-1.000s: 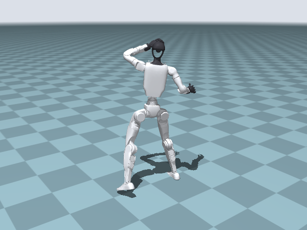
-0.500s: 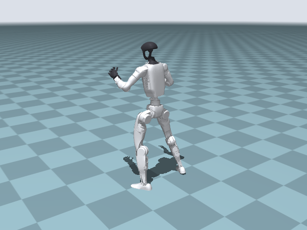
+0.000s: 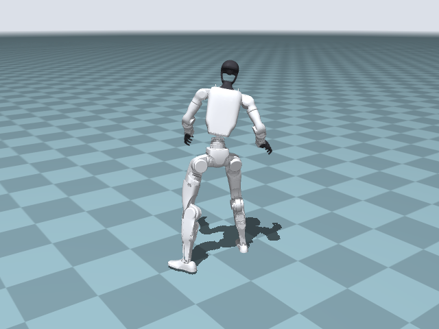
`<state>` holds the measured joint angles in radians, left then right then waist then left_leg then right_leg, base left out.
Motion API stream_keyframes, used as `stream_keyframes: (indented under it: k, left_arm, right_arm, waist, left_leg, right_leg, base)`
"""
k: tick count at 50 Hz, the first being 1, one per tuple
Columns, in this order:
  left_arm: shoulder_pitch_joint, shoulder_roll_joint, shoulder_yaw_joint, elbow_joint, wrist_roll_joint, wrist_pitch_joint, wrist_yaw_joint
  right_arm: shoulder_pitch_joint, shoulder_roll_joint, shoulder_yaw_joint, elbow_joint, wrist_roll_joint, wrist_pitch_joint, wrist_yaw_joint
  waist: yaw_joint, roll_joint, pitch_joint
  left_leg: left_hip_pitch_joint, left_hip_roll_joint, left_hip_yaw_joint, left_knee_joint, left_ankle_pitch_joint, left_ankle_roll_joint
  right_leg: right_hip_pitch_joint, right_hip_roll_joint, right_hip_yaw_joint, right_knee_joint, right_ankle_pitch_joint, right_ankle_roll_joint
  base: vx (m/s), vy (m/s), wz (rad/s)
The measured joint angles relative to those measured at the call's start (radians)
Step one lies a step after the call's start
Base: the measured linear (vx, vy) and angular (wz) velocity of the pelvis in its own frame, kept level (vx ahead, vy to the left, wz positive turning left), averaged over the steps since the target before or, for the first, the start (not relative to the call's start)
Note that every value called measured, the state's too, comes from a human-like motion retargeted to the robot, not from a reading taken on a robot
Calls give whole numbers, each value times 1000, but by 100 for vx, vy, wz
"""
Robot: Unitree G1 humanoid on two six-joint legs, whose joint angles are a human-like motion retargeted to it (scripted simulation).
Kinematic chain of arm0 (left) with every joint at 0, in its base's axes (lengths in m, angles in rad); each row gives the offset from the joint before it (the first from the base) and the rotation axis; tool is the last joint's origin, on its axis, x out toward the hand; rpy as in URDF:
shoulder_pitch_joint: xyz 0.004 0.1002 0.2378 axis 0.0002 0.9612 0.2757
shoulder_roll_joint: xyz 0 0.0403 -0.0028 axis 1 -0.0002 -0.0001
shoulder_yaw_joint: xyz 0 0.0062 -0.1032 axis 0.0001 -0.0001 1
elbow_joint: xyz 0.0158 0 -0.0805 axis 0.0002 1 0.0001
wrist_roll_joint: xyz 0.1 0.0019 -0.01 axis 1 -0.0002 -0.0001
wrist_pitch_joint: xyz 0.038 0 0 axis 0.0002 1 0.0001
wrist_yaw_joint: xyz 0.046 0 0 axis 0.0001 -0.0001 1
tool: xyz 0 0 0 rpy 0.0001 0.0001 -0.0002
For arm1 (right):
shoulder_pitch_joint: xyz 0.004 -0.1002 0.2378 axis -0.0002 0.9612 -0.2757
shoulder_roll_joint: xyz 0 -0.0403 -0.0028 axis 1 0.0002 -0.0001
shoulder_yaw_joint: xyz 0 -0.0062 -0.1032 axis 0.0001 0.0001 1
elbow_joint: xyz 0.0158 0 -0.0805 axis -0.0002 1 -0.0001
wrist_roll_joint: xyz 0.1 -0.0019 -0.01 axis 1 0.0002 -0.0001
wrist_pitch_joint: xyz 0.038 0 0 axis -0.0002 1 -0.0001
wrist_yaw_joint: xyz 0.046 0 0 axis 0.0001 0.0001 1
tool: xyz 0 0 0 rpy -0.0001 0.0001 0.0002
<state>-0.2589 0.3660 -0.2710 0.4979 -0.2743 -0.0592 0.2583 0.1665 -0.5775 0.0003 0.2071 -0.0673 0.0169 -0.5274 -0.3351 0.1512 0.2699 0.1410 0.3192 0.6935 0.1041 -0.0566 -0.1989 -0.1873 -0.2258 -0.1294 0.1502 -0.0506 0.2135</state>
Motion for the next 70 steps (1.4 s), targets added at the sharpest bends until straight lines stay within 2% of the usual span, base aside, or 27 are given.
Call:
stream_keyframes:
  k: [3,7,10,15,20,26,30,33,38,43,45,48,52,54,57,61,65,70]
  left_arm:
    - [-118,12,28,90,150,0,152]
    - [-259,49,69,219,169,7,312]
    - [-319,131,82,275,176,14,341]
    - [-322,342,39,284,396,30,306]
    - [-248,534,22,260,593,16,271]
    - [-84,674,110,269,635,-14,264]
    - [-15,697,160,296,565,-47,264]
    - [-30,675,151,310,480,-58,274]
    - [-174,632,30,295,368,-64,297]
    - [-371,615,-163,246,351,-60,299]
    - [-469,597,-252,235,366,-52,299]
    - [-644,545,-409,257,409,-35,306]
    - [-873,434,-599,303,446,-21,296]
    - [-984,365,-671,318,432,-12,243]
    - [-1130,276,-725,298,398,10,103]
    - [-1292,240,-730,177,386,31,4]
    - [-1414,299,-718,29,368,35,11]
    - [-1491,412,-688,-92,283,30,14]
  right_arm:
    - [-17,-36,32,57,28,-24,-7]
    - [-60,-108,77,156,55,-39,8]
    - [-85,-177,85,236,82,-42,60]
    - [-30,-377,7,282,-7,-44,143]
    - [142,-671,-203,264,-391,2,86]
    - [335,-977,-547,351,-700,122,-57]
    - [374,-1099,-720,509,-682,181,-153]
    - [353,-1133,-817,633,-440,180,-233]
    - [167,-1054,-923,801,170,79,-342]
    - [-52,-891,-857,1006,559,38,-406]
    - [-140,-780,-764,1085,637,41,-420]
    - [-307,-531,-522,1155,707,22,-406]
    - [-492,-138,-177,1138,715,-33,-275]
    - [-598,33,-25,1102,674,-32,-193]
    - [-810,198,146,1036,599,1,-74]
    - [-1156,211,284,939,492,35,-15]
    - [-1473,103,378,829,447,43,-6]
    - [-1763,-23,492,701,439,29,44]
  waist:
    - [-15,11,6]
    - [-48,26,9]
    - [-87,30,10]
    - [-159,16,24]
    - [-216,-30,40]
    - [-264,-103,48]
    - [-277,-119,47]
    - [-291,-89,50]
    - [-293,-1,64]
    - [-297,136,85]
    - [-289,193,78]
    - [-262,261,35]
    - [-159,326,-74]
    - [-70,340,-146]
    - [92,335,-255]
    - [310,278,-355]
    - [482,195,-382]
    - [611,104,-361]
  left_leg:
    - [-17,-17,-80,20,-29,12]
    - [-36,-32,-139,53,-43,21]
    - [-33,-30,-102,74,-26,15]
    - [-2,-29,-8,114,33,7]
    - [43,-41,29,161,107,-4]
    - [114,-78,-31,188,213,-33]
    - [107,-114,-168,225,252,-51]
    - [66,-152,-298,255,248,-63]
    - [-5,-210,-390,264,193,-63]
    - [-42,-161,-316,248,85,-63]
    - [-42,-134,-270,226,39,-63]
    - [-39,-117,-243,171,-19,-60]
    - [-50,-117,-329,105,-71,-51]
    - [-60,-121,-411,87,-91,-43]
    - [-67,-132,-539,65,-113,-35]
    - [-47,-153,-679,29,-119,-29]
    - [-20,-180,-787,7,-113,-25]
    - [-8,-220,-904,8,-109,-8]
  right_leg:
    - [-33,35,71,-13,6,-3]
    - [-77,79,163,-28,30,-13]
    - [-107,104,225,-32,46,-21]
    - [-122,123,315,-43,65,-16]
    - [-98,128,402,-59,79,-1]
    - [-51,141,505,-65,99,23]
    - [-39,138,554,-67,116,43]
    - [-46,114,556,-68,128,48]
    - [-76,32,513,-70,146,48]
    - [-78,-7,371,-37,132,6]
    - [-66,-20,292,-14,113,-9]
    - [-34,-56,161,24,82,-20]
    - [36,-113,-28,74,47,-26]
    - [84,-139,-124,97,38,-31]
    - [170,-171,-262,120,43,-47]
    - [295,-199,-408,128,83,-73]
    - [396,-224,-492,141,139,-90]
    - [439,-275,-493,238,197,-93]
  base:
    - [2,-11,-145]
    - [3,-5,-141]
    - [6,-2,-120]
    - [9,1,-97]
    - [12,2,-94]
    - [13,1,-104]
    - [10,4,-72]
    - [4,11,5]
    - [-3,18,83]
    - [-7,13,159]
    - [-7,13,201]
    - [-8,17,226]
    - [-8,20,240]
    - [-6,22,236]
    - [-3,23,221]
    - [2,22,187]
    - [5,19,147]
    - [5,15,122]
